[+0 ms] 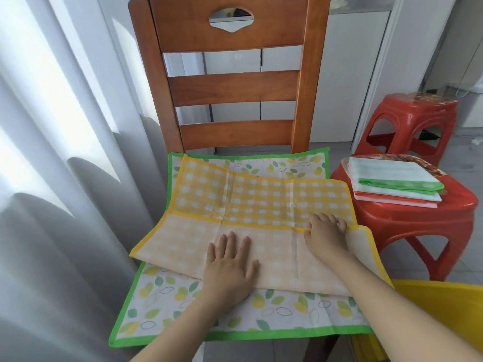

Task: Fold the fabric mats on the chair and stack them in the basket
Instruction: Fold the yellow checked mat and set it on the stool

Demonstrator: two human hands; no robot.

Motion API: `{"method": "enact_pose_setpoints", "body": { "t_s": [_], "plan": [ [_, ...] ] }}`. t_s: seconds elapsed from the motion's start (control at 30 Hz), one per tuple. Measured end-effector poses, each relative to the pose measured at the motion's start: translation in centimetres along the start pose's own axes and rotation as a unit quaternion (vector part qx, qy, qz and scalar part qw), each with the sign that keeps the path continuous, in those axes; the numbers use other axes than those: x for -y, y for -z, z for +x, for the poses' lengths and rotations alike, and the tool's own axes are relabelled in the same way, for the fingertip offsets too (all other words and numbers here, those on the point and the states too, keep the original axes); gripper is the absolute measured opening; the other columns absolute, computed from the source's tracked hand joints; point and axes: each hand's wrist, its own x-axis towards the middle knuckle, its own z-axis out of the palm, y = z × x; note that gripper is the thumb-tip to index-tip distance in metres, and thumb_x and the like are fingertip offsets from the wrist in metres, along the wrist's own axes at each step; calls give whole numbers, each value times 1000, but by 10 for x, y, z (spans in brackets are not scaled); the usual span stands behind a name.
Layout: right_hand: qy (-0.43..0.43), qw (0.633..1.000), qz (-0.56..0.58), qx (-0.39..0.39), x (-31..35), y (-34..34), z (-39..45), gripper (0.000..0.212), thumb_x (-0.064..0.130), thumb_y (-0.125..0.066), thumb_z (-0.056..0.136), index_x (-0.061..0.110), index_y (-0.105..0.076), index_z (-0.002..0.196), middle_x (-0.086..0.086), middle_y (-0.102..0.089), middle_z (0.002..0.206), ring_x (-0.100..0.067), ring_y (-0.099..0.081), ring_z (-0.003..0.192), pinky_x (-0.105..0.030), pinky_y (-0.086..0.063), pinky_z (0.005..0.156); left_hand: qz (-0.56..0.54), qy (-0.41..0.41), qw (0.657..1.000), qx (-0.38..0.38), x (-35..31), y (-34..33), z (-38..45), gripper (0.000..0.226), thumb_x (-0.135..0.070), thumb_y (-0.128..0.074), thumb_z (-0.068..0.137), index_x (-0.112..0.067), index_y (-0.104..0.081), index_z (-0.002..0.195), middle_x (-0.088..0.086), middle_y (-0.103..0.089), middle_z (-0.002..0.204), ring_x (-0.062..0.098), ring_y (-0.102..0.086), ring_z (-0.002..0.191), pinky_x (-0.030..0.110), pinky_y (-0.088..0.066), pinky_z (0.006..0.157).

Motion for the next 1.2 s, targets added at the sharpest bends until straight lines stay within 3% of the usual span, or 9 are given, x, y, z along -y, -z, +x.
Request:
{"method": "enact_pose_setpoints", "body": {
  "t_s": [0.13, 0.3, 0.47, 0.57, 0.67, 0.83, 1.0, 1.13, 1.2],
  "plan": [
    [90, 996, 24, -8, 33, 0, -24, 46, 34, -27, 93, 20, -41, 134, 3, -40, 142, -19, -28, 134, -37, -8, 115, 2, 4, 1000, -6, 0, -2, 0, 63, -55, -14, 96, -31, 5, 151, 6, 13, 159, 23, 15, 146, 45, 8, 118],
    [167, 979, 70, 98, 67, -18, -74, 95, 48, 16, 63, 24, -19, 148, 4, -9, 158, -10, -4, 145, -28, 7, 114, -4, 1, 1000, -15, 0, -4, 0, 62, -53, -12, 96, -32, 4, 151, 4, 12, 160, 21, 14, 147, 45, 8, 118],
    [147, 983, 26, 109, 41, -15, -87, 87, 63, 26, 70, 31, 4, 149, 9, 10, 157, -8, 14, 144, -31, 15, 114, -6, 0, 1000, -17, 0, -3, 0, 59, -50, -13, 98, -32, 4, 151, 3, 13, 159, 20, 15, 146, 44, 9, 118],
    [126, 986, 6, 112, 22, -9, -91, 93, 62, 32, 63, 32, 9, 147, 8, 15, 156, -9, 18, 143, -33, 14, 116, -6, 1, 1000, -12, 0, -4, 1, 70, -60, 2, 86, -33, 5, 151, 2, 14, 159, 20, 16, 146, 44, 8, 118],
    [102, 989, -7, 111, 2, -4, -97, 86, 64, 27, 69, 32, 12, 147, 8, 17, 156, -9, 19, 142, -34, 13, 116, -2, -5, 1000, -15, 1, -6, 2, 88, -63, 16, 68, -33, 7, 150, 2, 14, 159, 20, 16, 146, 44, 8, 119],
    [59, 992, 3, 113, -23, 1, -106, 67, 55, 9, 85, 31, 12, 147, 6, 20, 155, -10, 19, 142, -32, 13, 116, 0, -8, 1000, -16, 2, -5, 2, 89, -64, 17, 67, -33, 7, 150, 3, 14, 159, 21, 15, 146, 44, 7, 119],
    [110, 991, -13, 81, -9, 5, -103, 91, 46, 25, 65, 18, 3, 149, 3, 15, 156, -7, 24, 137, -24, 34, 99, -8, 1, 1000, -25, -2, -5, 0, 88, -61, 16, 69, -32, 3, 151, 3, 9, 160, 21, 12, 147, 44, 6, 119],
    [188, 973, 82, 109, 34, 9, -91, 53, 31, -10, 99, 18, -5, 150, 3, 8, 158, -8, 14, 143, -21, 17, 111, -22, 29, 998, -43, -13, -9, -3, 61, -49, -9, 93, -31, -3, 152, 4, 3, 161, 22, 8, 148, 44, 3, 119],
    [215, 963, 102, 123, 54, 3, -85, 51, 24, -19, 101, 16, -7, 150, 2, 2, 159, -8, 7, 145, -21, 12, 112, -30, 28, 998, -45, -16, -9, -3, 56, -41, -16, 98, -30, -3, 152, 4, 4, 161, 21, 9, 147, 43, 4, 119]
  ]
}}
